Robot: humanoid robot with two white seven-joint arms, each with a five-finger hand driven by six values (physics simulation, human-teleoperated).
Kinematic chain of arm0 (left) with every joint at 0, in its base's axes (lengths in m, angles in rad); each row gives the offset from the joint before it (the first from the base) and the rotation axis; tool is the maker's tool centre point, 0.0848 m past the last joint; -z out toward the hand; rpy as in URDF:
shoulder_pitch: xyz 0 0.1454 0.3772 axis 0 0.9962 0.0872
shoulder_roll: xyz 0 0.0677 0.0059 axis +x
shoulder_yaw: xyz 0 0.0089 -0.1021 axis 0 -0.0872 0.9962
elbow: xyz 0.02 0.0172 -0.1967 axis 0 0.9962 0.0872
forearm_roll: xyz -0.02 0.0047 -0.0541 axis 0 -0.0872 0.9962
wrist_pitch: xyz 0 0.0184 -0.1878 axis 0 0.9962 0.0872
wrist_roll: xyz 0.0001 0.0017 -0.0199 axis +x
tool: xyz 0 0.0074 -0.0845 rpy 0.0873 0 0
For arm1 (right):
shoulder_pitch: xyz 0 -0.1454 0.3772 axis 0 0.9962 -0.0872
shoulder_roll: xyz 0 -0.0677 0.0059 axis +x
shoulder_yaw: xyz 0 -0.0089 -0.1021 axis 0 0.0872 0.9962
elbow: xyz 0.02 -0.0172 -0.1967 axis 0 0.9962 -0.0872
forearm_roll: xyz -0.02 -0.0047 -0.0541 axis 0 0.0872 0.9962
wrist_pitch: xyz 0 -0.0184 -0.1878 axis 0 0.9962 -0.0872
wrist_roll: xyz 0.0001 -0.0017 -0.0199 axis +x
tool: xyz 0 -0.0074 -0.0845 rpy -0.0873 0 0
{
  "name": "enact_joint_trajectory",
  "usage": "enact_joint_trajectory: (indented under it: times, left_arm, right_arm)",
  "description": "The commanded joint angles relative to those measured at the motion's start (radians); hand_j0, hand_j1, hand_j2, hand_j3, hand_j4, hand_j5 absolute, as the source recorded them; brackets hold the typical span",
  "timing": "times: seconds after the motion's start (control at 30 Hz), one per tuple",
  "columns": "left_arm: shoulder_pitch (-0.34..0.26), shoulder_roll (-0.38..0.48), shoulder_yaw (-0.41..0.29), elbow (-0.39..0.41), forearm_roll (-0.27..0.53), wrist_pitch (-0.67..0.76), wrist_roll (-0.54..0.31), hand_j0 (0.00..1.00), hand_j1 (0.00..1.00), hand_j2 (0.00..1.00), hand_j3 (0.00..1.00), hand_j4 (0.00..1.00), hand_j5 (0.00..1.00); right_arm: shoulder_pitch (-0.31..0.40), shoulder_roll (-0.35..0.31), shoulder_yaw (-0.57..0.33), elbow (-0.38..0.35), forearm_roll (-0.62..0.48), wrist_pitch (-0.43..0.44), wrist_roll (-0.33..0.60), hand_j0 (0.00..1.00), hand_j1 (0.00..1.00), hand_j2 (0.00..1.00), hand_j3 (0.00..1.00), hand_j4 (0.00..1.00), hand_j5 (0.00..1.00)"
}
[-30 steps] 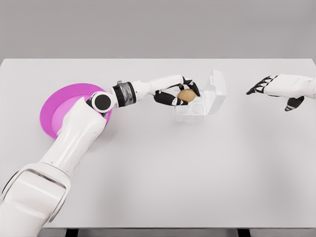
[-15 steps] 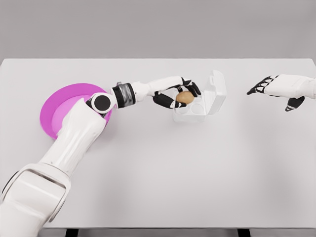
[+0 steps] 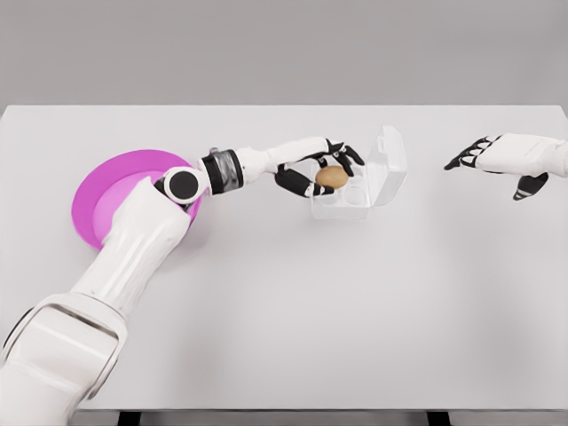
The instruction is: Pack egg into the box and close the box lid
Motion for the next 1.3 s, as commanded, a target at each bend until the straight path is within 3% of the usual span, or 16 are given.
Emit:
enact_joint_trajectory:
  times: [0.0,0.47,0.57,0.8,0.83,0.9,1.0,1.2,1.27]
  left_arm:
    - [0.0,-0.001,0.007,-0.001,-0.024,-0.002,0.015,0.78,0.78,0.78,0.78,0.78,0.78]
    - [0.002,-0.001,0.007,-0.001,-0.023,-0.002,0.015,0.86,0.86,0.86,0.86,0.86,0.86]
    - [0.0,-0.001,0.007,-0.001,-0.024,-0.002,0.015,0.77,0.77,0.77,0.77,0.77,0.77]
    - [0.0,-0.001,0.007,-0.001,-0.023,-0.002,0.015,0.87,0.87,0.87,0.87,0.87,0.87]
    - [0.002,-0.001,0.007,-0.001,-0.026,-0.002,0.015,0.86,0.86,0.86,0.86,0.86,0.86]
    - [0.0,-0.001,0.007,-0.001,-0.026,-0.002,0.015,0.7,0.7,0.7,0.7,0.7,0.7]
    - [0.0,-0.001,0.007,-0.001,-0.024,-0.002,0.015,0.58,0.58,0.58,0.58,0.58,0.58]
    - [0.0,-0.001,0.007,-0.001,-0.021,-0.002,0.015,0.44,0.44,0.44,0.44,0.44,0.44]
    - [0.0,-0.001,0.007,-0.001,-0.021,-0.002,0.015,0.45,0.45,0.45,0.45,0.45,0.45]
  right_arm:
    - [0.0,-0.001,-0.001,0.003,-0.004,0.002,0.0,1.0,1.0,1.0,1.0,1.0,1.0]
    - [-0.002,0.0,-0.001,0.012,-0.005,0.002,0.0,1.0,1.0,1.0,1.0,1.0,1.0]
    - [-0.003,0.0,-0.003,0.012,-0.007,0.002,0.0,1.0,1.0,1.0,1.0,1.0,1.0]
    - [-0.002,0.0,-0.004,0.012,-0.007,0.002,0.0,1.0,1.0,1.0,1.0,1.0,1.0]
    - [-0.002,0.0,-0.004,0.012,-0.007,0.002,0.0,1.0,1.0,1.0,1.0,1.0,1.0]
    - [-0.003,0.0,-0.004,0.012,-0.009,0.002,0.0,1.0,1.0,1.0,1.0,1.0,1.0]
    - [-0.002,0.0,-0.004,0.02,-0.01,0.002,0.0,1.0,1.0,1.0,1.0,1.0,1.0]
    - [-0.002,0.0,-0.004,0.02,-0.01,0.002,-0.002,1.0,1.0,1.0,1.0,1.0,1.0]
    - [-0.002,0.0,-0.004,0.023,-0.01,0.002,-0.002,1.0,1.0,1.0,1.0,1.0,1.0]
